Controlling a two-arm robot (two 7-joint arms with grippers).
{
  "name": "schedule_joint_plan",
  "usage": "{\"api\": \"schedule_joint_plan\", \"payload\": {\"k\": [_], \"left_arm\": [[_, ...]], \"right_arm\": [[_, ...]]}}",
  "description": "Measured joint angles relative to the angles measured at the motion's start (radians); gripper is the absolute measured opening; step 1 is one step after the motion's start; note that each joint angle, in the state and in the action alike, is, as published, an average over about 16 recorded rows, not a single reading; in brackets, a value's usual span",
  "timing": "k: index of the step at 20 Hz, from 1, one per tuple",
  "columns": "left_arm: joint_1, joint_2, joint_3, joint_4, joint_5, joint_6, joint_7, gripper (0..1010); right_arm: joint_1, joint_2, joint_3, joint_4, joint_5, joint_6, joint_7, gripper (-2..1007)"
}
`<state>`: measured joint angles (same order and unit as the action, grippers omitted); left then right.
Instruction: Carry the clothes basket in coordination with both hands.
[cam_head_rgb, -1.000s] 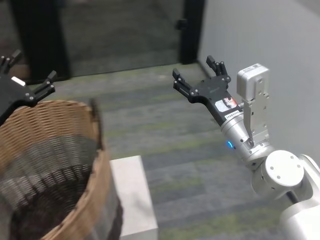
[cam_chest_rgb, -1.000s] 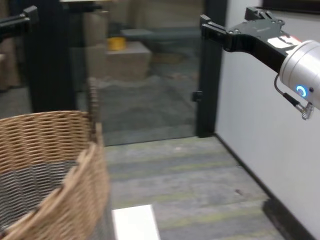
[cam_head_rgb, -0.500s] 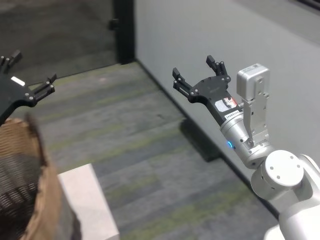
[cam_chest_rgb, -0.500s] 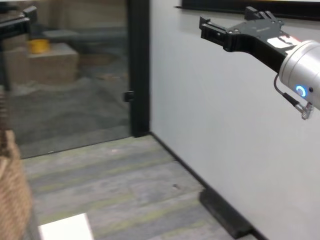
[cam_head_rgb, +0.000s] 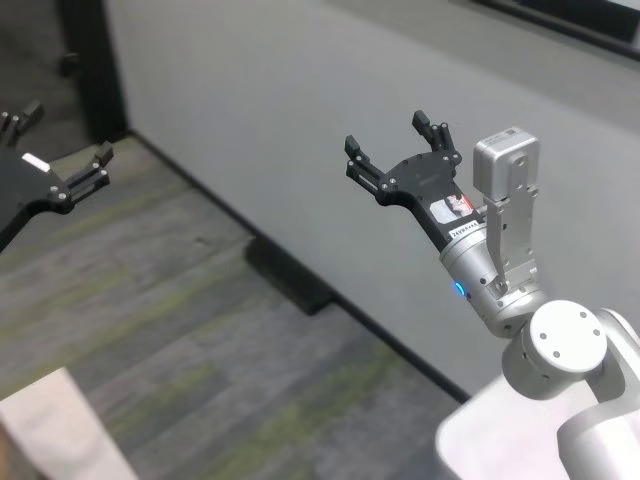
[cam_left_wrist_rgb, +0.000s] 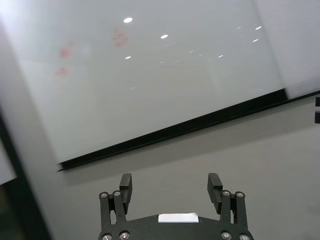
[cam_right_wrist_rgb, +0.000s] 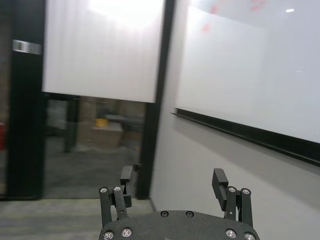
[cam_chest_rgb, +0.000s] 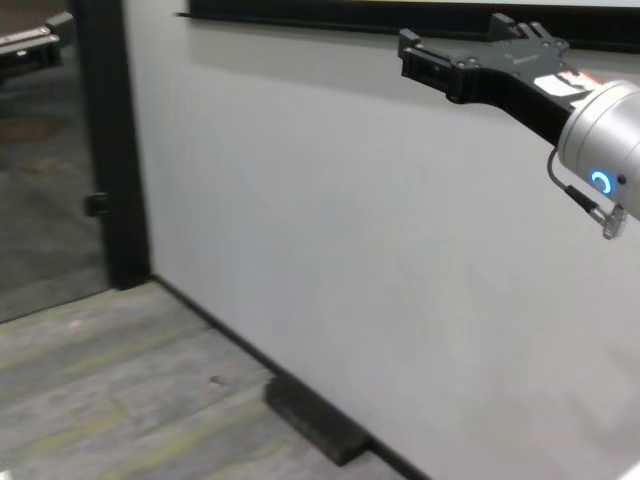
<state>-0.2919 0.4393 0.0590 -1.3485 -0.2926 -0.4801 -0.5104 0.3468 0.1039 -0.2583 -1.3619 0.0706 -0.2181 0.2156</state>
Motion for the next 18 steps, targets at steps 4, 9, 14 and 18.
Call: {"api": "schedule_joint_plan", "payload": {"k": [4,9,14,18], "left_arm": [[0.0,0.0,0.0,0.0,0.0,0.0,0.0,1002],[0.0,0.0,0.0,0.0,0.0,0.001,0.0,1002],[0.0,0.0,0.0,0.0,0.0,0.001,0.0,1002],[0.0,0.0,0.0,0.0,0.0,0.001,0.0,1002]], "right_arm": [[0.0,0.0,0.0,0.0,0.0,0.0,0.0,1005],[0.0,0.0,0.0,0.0,0.0,0.0,0.0,1005],[0.0,0.0,0.0,0.0,0.0,0.0,0.0,1005],[0.0,0.0,0.0,0.0,0.0,0.0,0.0,1005]]}}
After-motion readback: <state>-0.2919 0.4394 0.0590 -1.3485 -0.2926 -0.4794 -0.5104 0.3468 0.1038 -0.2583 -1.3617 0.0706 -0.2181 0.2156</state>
